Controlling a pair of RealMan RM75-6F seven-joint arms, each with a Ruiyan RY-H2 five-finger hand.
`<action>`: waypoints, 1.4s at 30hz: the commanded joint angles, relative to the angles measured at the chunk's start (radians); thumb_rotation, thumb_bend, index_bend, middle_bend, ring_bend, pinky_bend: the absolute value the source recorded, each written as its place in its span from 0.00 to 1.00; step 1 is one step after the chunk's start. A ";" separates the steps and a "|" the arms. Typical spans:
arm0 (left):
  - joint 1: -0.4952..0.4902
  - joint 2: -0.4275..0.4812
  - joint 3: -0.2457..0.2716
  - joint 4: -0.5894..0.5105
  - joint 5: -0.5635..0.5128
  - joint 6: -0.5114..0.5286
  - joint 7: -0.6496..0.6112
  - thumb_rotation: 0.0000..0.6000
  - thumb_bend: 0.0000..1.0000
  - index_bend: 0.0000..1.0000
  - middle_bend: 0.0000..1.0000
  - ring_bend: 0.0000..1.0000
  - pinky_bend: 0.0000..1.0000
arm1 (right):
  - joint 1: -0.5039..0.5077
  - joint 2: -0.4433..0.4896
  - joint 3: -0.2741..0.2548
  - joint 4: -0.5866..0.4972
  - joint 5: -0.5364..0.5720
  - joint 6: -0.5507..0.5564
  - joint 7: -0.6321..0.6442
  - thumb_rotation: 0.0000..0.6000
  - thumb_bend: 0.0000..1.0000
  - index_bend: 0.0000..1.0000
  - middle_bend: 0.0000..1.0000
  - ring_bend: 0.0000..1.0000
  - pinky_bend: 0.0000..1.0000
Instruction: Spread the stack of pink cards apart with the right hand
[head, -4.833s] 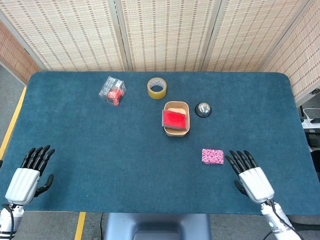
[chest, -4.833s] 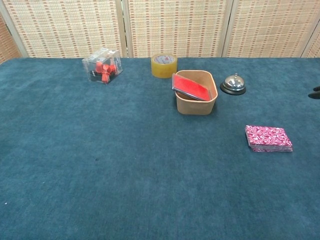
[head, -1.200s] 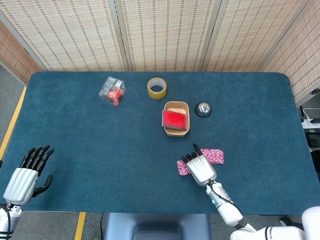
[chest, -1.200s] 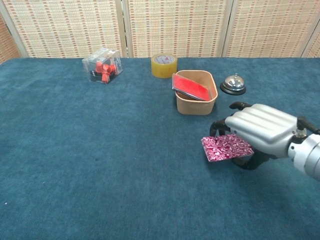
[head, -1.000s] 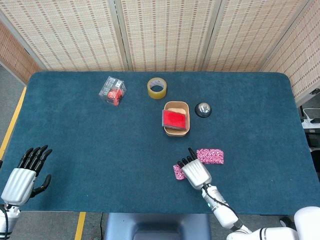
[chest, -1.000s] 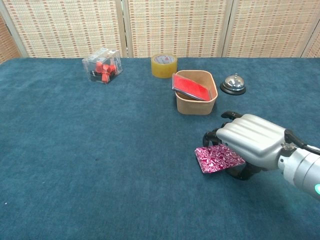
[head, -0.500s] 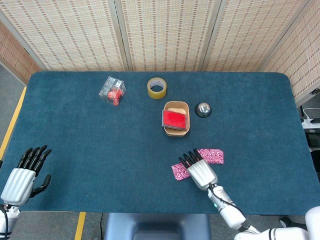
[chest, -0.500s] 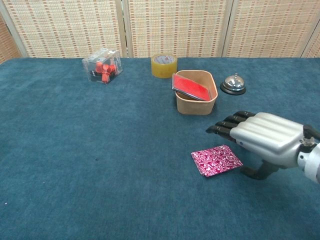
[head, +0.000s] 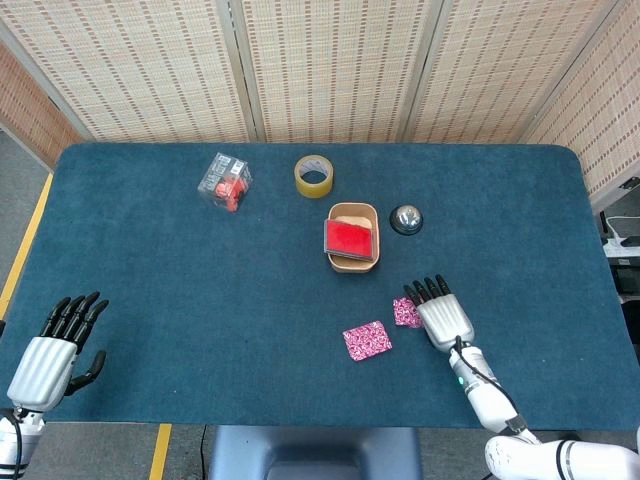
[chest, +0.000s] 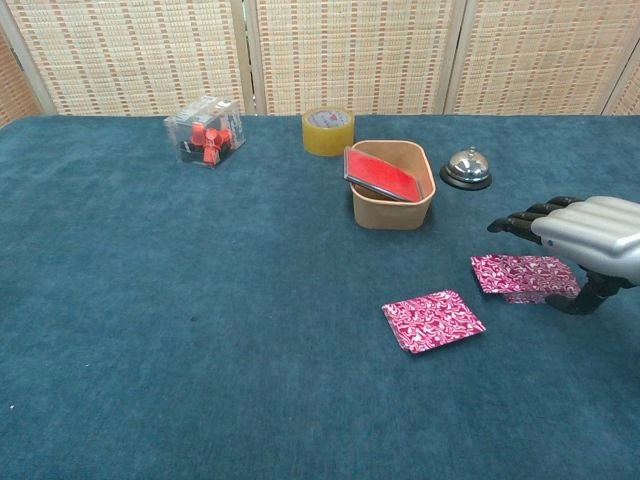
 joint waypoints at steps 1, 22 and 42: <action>-0.001 -0.001 -0.001 0.001 -0.001 -0.002 0.002 1.00 0.47 0.00 0.00 0.00 0.04 | 0.008 -0.002 0.002 0.018 0.012 -0.017 0.012 1.00 0.30 0.00 0.05 0.04 0.00; -0.004 0.000 0.000 -0.001 -0.003 -0.010 0.004 1.00 0.47 0.00 0.00 0.00 0.04 | 0.027 -0.054 0.004 0.057 0.035 -0.002 0.010 1.00 0.30 0.20 0.20 0.15 0.00; -0.005 0.001 0.000 0.003 -0.002 -0.009 -0.001 1.00 0.47 0.00 0.00 0.00 0.04 | 0.027 -0.065 -0.006 0.047 0.040 0.035 -0.026 1.00 0.30 0.26 0.25 0.21 0.00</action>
